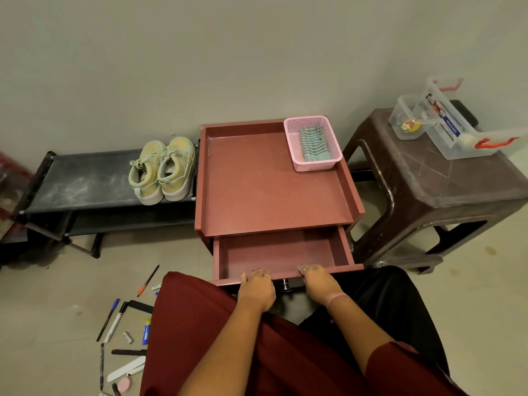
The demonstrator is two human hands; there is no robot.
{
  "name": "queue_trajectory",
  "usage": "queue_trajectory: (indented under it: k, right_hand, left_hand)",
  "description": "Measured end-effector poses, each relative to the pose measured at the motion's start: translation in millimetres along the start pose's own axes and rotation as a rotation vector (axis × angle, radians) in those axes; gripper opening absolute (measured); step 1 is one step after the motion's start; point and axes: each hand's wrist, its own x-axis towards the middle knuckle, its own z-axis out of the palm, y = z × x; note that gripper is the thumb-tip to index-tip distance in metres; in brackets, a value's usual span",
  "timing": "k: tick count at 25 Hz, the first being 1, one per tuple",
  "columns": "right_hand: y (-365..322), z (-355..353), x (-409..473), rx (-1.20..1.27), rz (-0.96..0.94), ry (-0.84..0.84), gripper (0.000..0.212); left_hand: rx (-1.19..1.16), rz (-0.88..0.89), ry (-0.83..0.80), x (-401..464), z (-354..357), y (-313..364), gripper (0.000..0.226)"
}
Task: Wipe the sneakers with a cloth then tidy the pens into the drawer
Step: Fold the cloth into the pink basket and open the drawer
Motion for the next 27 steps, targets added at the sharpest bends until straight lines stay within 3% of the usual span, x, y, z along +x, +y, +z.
queue_trajectory:
  k: [3,13,27]
  right_hand:
    - [3,9,-3,0.023,-0.012,0.060,0.036]
    - [5,14,-11,-0.003,-0.001,0.074,0.033]
    - [-2,0,-16,0.000,0.051,-0.015,0.026]
  left_hand:
    - [0.046,0.000,0.006,-1,1,2,0.042]
    - [0.154,-0.010,0.050,-6,3,7,0.036]
    - [0.141,-0.017,0.034,-9,-1,5,0.037]
